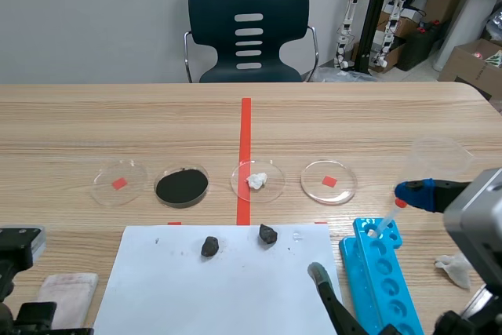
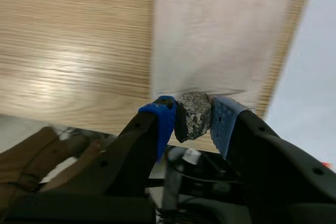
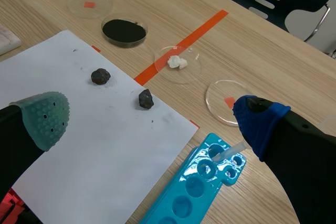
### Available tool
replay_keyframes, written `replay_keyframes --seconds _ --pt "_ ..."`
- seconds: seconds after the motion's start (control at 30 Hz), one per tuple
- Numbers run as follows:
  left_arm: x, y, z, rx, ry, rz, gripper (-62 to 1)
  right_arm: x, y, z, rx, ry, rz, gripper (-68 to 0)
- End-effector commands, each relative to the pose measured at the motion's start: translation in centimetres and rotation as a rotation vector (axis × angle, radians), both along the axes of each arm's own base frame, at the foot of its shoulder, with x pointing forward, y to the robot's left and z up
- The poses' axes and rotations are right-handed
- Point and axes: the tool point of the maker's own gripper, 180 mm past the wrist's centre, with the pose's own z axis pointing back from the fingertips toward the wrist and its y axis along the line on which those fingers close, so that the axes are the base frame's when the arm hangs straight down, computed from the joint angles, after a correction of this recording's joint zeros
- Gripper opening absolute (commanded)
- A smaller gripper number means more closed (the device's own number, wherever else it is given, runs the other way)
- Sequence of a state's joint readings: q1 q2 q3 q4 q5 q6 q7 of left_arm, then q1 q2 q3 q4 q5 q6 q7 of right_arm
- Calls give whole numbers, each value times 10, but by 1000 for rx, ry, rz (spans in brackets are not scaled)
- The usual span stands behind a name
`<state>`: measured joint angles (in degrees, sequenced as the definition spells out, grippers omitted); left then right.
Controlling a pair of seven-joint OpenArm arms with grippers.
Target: Rub the mineral on the streak plate below the first streak
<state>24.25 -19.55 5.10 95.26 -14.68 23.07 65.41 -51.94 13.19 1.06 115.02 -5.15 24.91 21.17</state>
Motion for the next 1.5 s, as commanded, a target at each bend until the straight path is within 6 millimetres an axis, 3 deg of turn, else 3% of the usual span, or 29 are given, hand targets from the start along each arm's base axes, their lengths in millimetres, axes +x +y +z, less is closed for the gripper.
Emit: replay_keyframes --seconds 0.0,0.4,0.87,1.0,1.17,1.33,1.47 --pt "-4 9 1 30 8 18 -494 3 0 8 12 -30 8 4" --pt "3 9 7 46 -37 4 -494 3 0 8 12 -30 8 4" --pt "67 -13 69 44 -516 -124 -493 3 0 8 12 -30 8 4" --pt "80 -37 90 -11 -659 -254 -493 3 0 8 12 -30 8 4" --pt "87 -86 126 -157 -854 -471 -493 3 0 8 12 -30 8 4" --pt "76 -128 165 -320 -1033 -617 -493 3 0 8 12 -30 8 4" --pt "63 -144 180 -416 -1096 -662 -493 3 0 8 12 -30 8 4"
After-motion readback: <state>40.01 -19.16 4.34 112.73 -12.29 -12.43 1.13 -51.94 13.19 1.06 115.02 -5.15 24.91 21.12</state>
